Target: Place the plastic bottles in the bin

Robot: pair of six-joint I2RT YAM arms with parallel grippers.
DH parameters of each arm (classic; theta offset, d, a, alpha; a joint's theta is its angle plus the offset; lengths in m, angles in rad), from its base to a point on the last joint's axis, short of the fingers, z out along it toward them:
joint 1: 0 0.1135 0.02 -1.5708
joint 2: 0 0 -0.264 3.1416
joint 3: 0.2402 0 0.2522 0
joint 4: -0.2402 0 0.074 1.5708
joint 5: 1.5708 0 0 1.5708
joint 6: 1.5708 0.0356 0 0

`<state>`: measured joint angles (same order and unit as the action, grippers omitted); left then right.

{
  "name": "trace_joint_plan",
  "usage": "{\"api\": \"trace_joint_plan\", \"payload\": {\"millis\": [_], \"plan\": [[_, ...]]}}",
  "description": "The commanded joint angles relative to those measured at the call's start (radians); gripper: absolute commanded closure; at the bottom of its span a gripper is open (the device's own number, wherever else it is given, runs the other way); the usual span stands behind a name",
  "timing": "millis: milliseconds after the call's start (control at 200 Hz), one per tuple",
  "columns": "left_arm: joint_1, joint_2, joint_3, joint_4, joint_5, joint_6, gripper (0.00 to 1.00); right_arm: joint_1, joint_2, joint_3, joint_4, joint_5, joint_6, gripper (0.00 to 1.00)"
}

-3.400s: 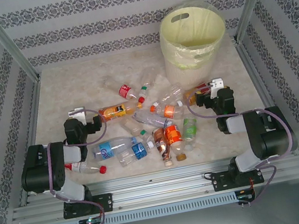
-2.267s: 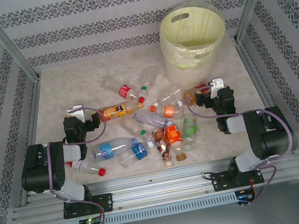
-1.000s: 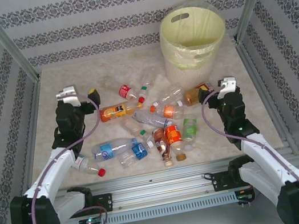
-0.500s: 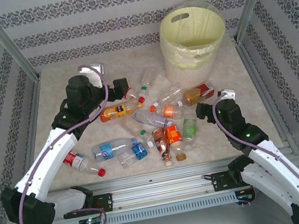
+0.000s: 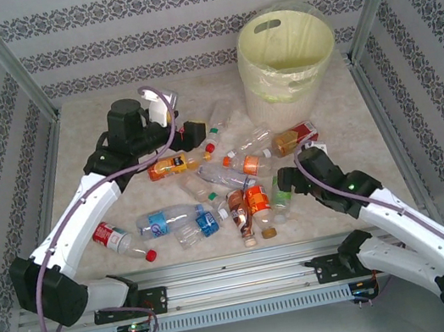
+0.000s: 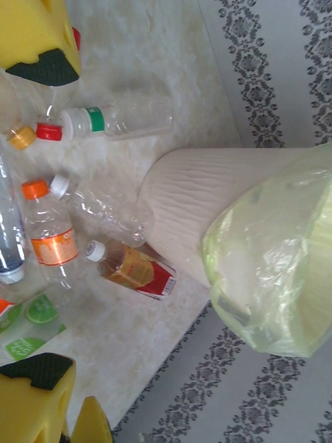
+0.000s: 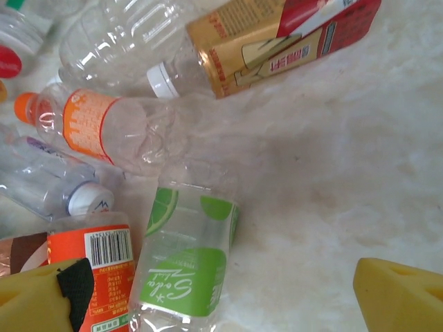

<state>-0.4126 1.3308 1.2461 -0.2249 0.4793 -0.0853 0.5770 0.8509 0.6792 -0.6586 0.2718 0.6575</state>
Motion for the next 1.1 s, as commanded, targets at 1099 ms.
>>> {"api": "trace_joint_plan", "payload": {"millis": [1099], "plan": [[-0.056,-0.157,-0.185,0.099,-0.008,0.104,0.0,0.069,0.446,0.048,0.152,-0.068,0.178,0.16]]}}
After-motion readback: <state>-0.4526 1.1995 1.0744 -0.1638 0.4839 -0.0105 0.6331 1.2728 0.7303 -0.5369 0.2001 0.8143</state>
